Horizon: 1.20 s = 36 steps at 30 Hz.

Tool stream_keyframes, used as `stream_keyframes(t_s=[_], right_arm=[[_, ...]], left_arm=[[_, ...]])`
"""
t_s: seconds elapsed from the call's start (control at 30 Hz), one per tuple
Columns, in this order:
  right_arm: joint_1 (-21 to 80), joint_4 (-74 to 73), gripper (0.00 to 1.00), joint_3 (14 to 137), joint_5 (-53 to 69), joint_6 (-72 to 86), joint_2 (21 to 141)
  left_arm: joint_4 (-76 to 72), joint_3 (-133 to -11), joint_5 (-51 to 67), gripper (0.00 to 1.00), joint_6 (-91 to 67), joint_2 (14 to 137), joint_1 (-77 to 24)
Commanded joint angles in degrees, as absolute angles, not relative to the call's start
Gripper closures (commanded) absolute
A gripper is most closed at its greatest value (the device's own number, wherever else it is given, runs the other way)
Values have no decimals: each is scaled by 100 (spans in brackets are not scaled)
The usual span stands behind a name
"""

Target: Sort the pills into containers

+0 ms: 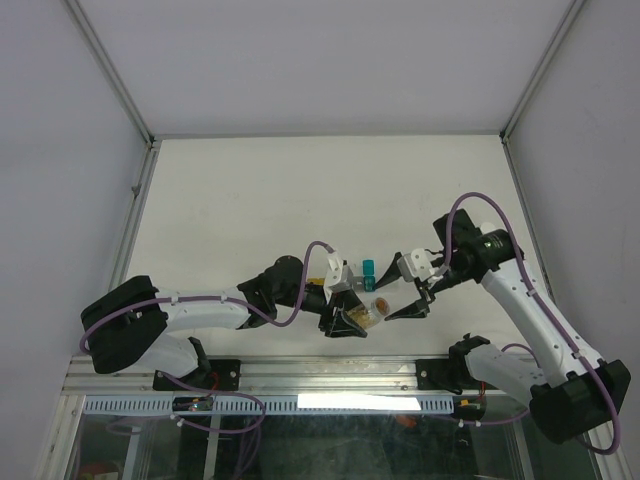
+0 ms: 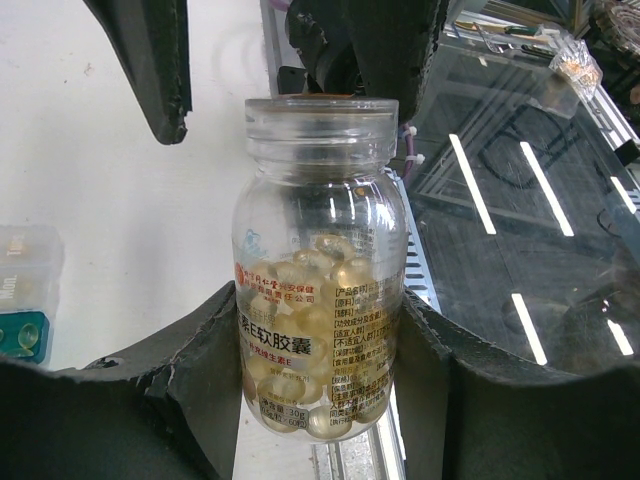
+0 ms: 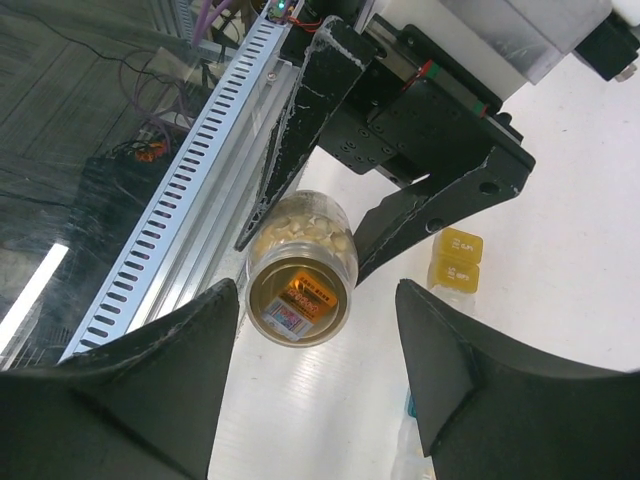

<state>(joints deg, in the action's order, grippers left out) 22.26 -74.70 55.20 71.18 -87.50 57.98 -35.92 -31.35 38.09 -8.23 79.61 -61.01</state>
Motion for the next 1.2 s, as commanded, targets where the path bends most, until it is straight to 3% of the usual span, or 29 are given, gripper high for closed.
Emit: stream_keyframes(t_s=[0.0,0.47,0.83,1.0,1.17], right_arm=[[2287,-7276,35,5505,7222,-8568,5644],[2321,-7189,53,5457,7146,-8240,5555],[2330,-6806,57,5377,7013,-7415,5518],[2332,-5947,59,5206,6693,-6084,5369],[2339,-5071,63,5185,6012,-4263,5410]], left_arm=[[-3944,-3348,3928,100,-917,7822,-6030],[-4170,-3337,3832,100,-1013,7776,-6021],[-4813,-3153,3196,100,-1088,7587,-6021],[-5265,-3026,2576,100,-1083,7471,-6029],[-4993,-3209,1241,100,-833,7460,-6162]])
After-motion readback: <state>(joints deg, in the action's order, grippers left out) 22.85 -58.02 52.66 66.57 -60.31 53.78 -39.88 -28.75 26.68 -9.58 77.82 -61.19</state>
